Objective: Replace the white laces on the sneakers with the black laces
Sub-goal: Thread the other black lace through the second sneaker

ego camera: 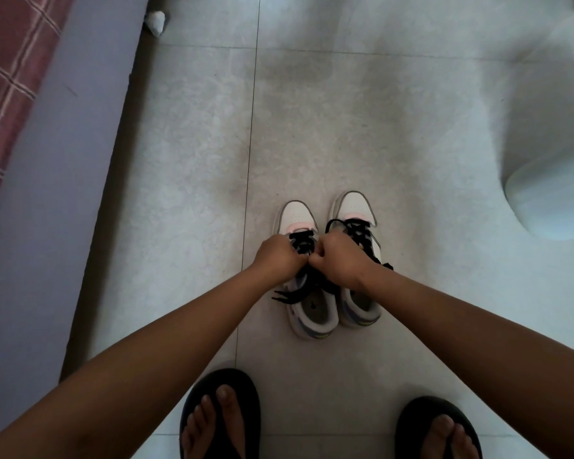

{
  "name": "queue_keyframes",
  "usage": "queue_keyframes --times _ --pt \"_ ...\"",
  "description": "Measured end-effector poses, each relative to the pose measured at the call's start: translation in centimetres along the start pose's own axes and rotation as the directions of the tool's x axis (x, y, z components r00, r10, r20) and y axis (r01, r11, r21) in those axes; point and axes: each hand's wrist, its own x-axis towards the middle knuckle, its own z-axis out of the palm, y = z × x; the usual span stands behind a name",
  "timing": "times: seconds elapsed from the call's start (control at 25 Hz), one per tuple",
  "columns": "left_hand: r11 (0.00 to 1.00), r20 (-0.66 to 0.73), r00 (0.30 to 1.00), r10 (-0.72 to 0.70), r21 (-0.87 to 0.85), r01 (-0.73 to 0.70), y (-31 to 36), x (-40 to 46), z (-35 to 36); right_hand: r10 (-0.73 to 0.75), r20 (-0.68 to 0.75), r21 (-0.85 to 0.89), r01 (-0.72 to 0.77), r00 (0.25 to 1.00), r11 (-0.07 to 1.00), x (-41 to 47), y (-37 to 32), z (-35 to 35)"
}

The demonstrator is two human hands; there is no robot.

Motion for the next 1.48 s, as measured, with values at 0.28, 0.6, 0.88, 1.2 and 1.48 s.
queue_keyframes --times 0.28,0.6,0.88,1.2,1.48 --pt "0.954 -0.113 0.974 0.199 -0.204 -0.218 -3.4 -0.5 0.3 -0.135 -0.052 0.094 0.140 0.989 0.986 -0.4 2.6 -0.3" --pt "0.948 -0.041 0.961 0.275 -0.156 -0.278 -3.9 -2.6 0.9 -0.115 -0.018 0.072 0.116 0.993 0.991 -2.1 2.2 0.2" --pt "0.933 -0.072 0.933 0.354 0.099 -0.346 -4.1 -3.5 0.9 -0.036 -0.072 0.089 0.042 0.997 0.995 -2.2 1.7 0.0" --pt "0.799 -0.092 0.799 0.594 0.184 -0.573 -4.5 -5.0 1.5 -0.167 -0.018 -0.030 0.166 0.986 0.986 -2.4 1.7 -0.3" --pt "0.982 -0.145 0.972 0.185 0.056 -0.179 -2.2 -2.0 1.5 -0.086 0.040 -0.070 0.089 0.995 0.994 -1.7 0.3 -0.5"
